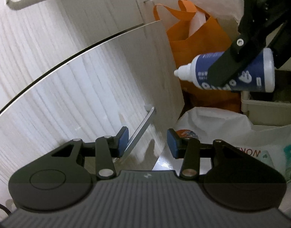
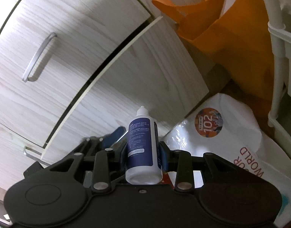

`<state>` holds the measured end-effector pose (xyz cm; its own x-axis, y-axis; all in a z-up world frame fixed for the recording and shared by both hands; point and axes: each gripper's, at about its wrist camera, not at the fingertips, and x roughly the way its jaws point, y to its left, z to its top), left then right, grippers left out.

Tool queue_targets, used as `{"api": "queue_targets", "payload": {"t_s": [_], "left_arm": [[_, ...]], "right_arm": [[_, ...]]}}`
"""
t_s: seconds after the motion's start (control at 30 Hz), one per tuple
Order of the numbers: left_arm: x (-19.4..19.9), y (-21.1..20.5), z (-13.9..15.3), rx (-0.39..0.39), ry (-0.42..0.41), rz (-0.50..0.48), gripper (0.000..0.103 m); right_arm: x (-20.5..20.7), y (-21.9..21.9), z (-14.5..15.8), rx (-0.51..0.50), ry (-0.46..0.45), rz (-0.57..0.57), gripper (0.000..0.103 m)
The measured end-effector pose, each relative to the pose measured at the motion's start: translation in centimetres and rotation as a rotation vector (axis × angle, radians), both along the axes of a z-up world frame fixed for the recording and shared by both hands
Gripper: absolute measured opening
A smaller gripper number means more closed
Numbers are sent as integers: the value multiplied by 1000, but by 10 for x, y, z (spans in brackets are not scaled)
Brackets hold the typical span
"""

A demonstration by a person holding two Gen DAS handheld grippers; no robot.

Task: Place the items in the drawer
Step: 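Pull the drawer open by its handle with the left gripper while the right gripper holds the bottle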

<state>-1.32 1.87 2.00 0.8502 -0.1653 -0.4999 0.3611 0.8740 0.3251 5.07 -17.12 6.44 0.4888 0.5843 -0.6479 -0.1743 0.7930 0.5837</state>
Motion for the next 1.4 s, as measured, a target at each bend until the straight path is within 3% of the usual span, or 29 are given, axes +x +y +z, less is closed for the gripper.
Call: {"api": "queue_targets", "payload": {"t_s": [0.03,0.13,0.23,0.57,0.87,1.17,1.4], "left_arm": [[-16,-1,13,0,-2,-1,43],[12,-19,-9,0,4,-20,43],[23,-24,-13,-13,10,-36,44],[8,-14,-11,-77,28,-41,48],[0,-18,-9,-84,41,-55,48],[-17,-32,-8,-76,36,-60,48],[-28,-42,-6,-61,40,-73,48]], "right_arm": [[0,1,-1,-2,2,0,40],[1,1,-2,-2,10,-5,40],[1,1,-4,-2,15,-11,40],[1,-6,-5,13,18,-46,40],[0,-6,-4,24,22,-52,40],[-1,8,-5,-25,23,-17,40],[-15,19,14,-126,-68,8,40]]}}
